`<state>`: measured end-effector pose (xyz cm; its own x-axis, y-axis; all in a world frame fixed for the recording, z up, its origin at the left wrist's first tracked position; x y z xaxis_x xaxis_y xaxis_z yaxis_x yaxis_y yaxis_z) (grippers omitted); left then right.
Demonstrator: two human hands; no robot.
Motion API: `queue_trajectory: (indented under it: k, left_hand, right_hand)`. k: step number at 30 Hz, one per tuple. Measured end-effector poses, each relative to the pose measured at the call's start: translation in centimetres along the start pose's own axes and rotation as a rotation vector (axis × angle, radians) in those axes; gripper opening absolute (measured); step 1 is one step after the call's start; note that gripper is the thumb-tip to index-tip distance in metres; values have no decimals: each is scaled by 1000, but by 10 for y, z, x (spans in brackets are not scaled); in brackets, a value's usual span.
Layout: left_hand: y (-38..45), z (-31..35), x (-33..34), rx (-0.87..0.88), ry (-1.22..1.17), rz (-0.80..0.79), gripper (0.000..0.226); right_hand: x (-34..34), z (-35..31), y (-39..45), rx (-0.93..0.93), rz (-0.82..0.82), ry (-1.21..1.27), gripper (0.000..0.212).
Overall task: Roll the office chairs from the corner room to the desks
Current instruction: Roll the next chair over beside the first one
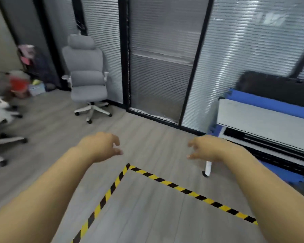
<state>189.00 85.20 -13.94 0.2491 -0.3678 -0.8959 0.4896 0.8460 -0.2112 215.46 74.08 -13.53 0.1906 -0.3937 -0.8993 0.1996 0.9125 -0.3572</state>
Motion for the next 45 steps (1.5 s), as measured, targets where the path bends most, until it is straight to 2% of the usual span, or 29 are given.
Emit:
queue_trajectory:
  k: [7,14,29,34,45]
  left_hand:
    - [64,-125,-86,-226,-40,116,44]
    - [89,-244,-137,-408,-113,205,42]
    - [177,-514,-276,-581,-121,294,39]
    - [204,-600,-311,-632,-178,322,25]
    - [273,-791,-406,-797,-158,404,33]
  right_hand:
    - [-110,-89,165,-217,105,-80,58]
    - [-188,-199,280,-404,113,-109,57]
    - [-341,-455,485,-592,182,-120,54]
    - [-378,-529,549,-648,176,-145,50]
    - [-484,-726,722,-809,222,-266,56]
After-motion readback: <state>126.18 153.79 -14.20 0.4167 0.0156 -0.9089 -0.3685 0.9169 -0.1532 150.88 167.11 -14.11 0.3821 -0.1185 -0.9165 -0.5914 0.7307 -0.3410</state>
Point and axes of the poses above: each hand's wrist, its own y-axis towards the middle knuckle, its own x-axis out of the palm, z = x × y, the point moved 9 cm from there along y, towards the middle knuckle, and after that the axes turned 15 degrees about -y, right-handed, at the moved point
